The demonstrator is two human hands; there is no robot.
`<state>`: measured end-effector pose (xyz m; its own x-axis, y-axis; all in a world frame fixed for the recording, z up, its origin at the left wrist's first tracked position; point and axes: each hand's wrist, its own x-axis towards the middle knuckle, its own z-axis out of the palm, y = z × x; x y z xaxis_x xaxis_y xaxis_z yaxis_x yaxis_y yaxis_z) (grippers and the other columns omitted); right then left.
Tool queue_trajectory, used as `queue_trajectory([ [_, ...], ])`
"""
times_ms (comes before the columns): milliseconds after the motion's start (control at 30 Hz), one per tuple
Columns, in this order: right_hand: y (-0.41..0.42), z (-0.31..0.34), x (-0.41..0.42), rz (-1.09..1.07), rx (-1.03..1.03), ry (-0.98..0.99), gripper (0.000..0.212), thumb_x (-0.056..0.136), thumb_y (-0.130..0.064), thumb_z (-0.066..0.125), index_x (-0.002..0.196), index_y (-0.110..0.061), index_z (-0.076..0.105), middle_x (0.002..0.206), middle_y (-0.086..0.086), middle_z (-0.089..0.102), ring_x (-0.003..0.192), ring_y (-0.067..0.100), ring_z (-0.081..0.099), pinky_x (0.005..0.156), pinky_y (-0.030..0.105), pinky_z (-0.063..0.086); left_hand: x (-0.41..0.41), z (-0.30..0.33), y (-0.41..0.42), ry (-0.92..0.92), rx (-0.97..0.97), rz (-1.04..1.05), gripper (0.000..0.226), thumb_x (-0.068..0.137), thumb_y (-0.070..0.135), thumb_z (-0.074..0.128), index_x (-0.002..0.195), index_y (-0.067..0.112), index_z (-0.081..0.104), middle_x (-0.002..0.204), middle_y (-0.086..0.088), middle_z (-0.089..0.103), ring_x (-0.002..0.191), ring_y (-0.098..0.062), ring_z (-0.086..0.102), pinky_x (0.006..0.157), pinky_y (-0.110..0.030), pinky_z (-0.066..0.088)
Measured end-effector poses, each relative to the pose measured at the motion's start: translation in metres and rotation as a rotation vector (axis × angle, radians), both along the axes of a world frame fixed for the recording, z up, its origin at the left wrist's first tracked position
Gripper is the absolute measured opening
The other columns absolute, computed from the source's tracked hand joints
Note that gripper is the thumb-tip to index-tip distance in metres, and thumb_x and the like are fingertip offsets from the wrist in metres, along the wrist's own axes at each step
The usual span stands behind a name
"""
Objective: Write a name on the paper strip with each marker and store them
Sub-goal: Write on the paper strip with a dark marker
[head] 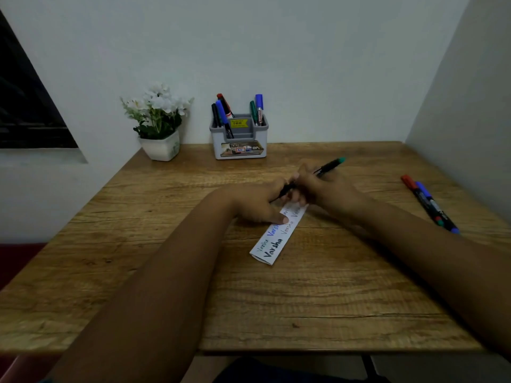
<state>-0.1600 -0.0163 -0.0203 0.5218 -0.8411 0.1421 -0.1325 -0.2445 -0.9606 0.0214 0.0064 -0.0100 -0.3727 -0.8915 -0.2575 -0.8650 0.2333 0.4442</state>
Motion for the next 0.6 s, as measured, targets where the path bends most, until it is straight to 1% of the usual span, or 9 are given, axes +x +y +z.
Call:
queue_trajectory([
  [67, 0.002, -0.005, 0.005, 0.026, -0.127, 0.101, 0.021, 0.101, -0.019, 0.048, 0.09, -0.003, 0.057, 0.069, 0.009, 0.064, 0.061, 0.013, 0.059, 0.06, 0.019, 0.05, 0.0, -0.004, -0.001, -0.015, 0.009, -0.001, 0.065, 0.089, 0.04, 0.064, 0.14, 0.024, 0.027, 0.128, 0.004, 0.049, 0.119, -0.017, 0.045, 0.103, -0.041, 0.041],
  [167, 0.001, -0.006, 0.008, 0.015, -0.139, 0.108, 0.018, 0.1, -0.016, 0.051, 0.09, -0.002, 0.055, 0.068, 0.009, 0.064, 0.061, 0.016, 0.059, 0.06, 0.02, 0.052, 0.001, -0.008, -0.001, -0.012, 0.043, 0.025, 0.075, 0.084, 0.05, 0.062, 0.143, 0.023, 0.023, 0.131, -0.003, 0.049, 0.127, -0.024, 0.039, 0.107, -0.048, 0.037],
  [233, -0.001, -0.006, 0.008, 0.021, -0.135, 0.114, 0.018, 0.099, -0.016, 0.053, 0.085, -0.006, 0.055, 0.065, 0.006, 0.065, 0.061, 0.018, 0.06, 0.062, 0.025, 0.053, 0.0, -0.011, -0.004, -0.021, 0.056, 0.021, 0.075, 0.088, 0.047, 0.061, 0.145, 0.02, 0.02, 0.126, -0.004, 0.047, 0.124, -0.022, 0.037, 0.108, -0.041, 0.034],
  [267, -0.003, -0.007, 0.008, 0.024, -0.137, 0.125, 0.018, 0.099, -0.017, 0.054, 0.083, -0.008, 0.056, 0.064, 0.006, 0.066, 0.06, 0.018, 0.061, 0.063, 0.028, 0.053, 0.0, -0.012, -0.005, -0.034, 0.052, 0.018, 0.073, 0.091, 0.044, 0.06, 0.146, 0.019, 0.019, 0.122, -0.002, 0.045, 0.118, -0.018, 0.037, 0.103, -0.035, 0.033],
  [333, -0.006, -0.007, 0.01, 0.027, -0.148, 0.163, 0.017, 0.098, -0.017, 0.056, 0.082, -0.011, 0.056, 0.065, 0.006, 0.068, 0.06, 0.018, 0.062, 0.063, 0.03, 0.053, 0.0, -0.011, -0.006, -0.04, 0.037, 0.017, 0.071, 0.093, 0.041, 0.059, 0.146, 0.018, 0.019, 0.121, 0.0, 0.043, 0.11, -0.015, 0.037, 0.096, -0.034, 0.037],
  [400, -0.007, -0.006, 0.012, 0.028, -0.166, 0.213, 0.014, 0.097, -0.019, 0.057, 0.085, -0.013, 0.057, 0.068, 0.006, 0.069, 0.061, 0.015, 0.065, 0.063, 0.028, 0.053, 0.001, -0.01, -0.006, -0.036, 0.044, 0.018, 0.063, 0.093, 0.041, 0.059, 0.142, 0.02, 0.025, 0.124, -0.002, 0.044, 0.11, -0.016, 0.042, 0.095, -0.035, 0.041],
  [500, -0.003, -0.008, 0.013, -0.037, -0.242, 0.269, 0.013, 0.093, -0.024, 0.063, 0.09, -0.012, 0.059, 0.076, 0.005, 0.072, 0.068, 0.014, 0.069, 0.066, 0.029, 0.056, 0.004, -0.008, -0.004, -0.033, 0.051, 0.013, 0.044, 0.093, 0.042, 0.058, 0.128, 0.022, 0.04, 0.123, 0.0, 0.046, 0.109, -0.015, 0.045, 0.095, -0.035, 0.04],
  [533, -0.001, -0.011, 0.013, -0.068, -0.264, 0.263, 0.014, 0.09, -0.024, 0.067, 0.09, -0.012, 0.061, 0.078, 0.005, 0.073, 0.072, 0.015, 0.07, 0.069, 0.031, 0.057, 0.005, -0.006, -0.003, -0.045, 0.047, 0.005, 0.049, 0.093, 0.043, 0.058, 0.133, 0.023, 0.04, 0.128, -0.001, 0.047, 0.112, -0.016, 0.045, 0.099, -0.038, 0.04],
  [600, 0.001, -0.012, 0.012, -0.095, -0.222, 0.178, 0.015, 0.086, -0.021, 0.073, 0.093, -0.011, 0.063, 0.084, 0.009, 0.073, 0.077, 0.018, 0.071, 0.073, 0.033, 0.059, 0.008, -0.002, -0.002, -0.021, 0.033, 0.005, 0.069, 0.09, 0.044, 0.061, 0.147, 0.026, 0.026, 0.142, -0.003, 0.045, 0.122, -0.02, 0.045, 0.106, -0.043, 0.038],
])
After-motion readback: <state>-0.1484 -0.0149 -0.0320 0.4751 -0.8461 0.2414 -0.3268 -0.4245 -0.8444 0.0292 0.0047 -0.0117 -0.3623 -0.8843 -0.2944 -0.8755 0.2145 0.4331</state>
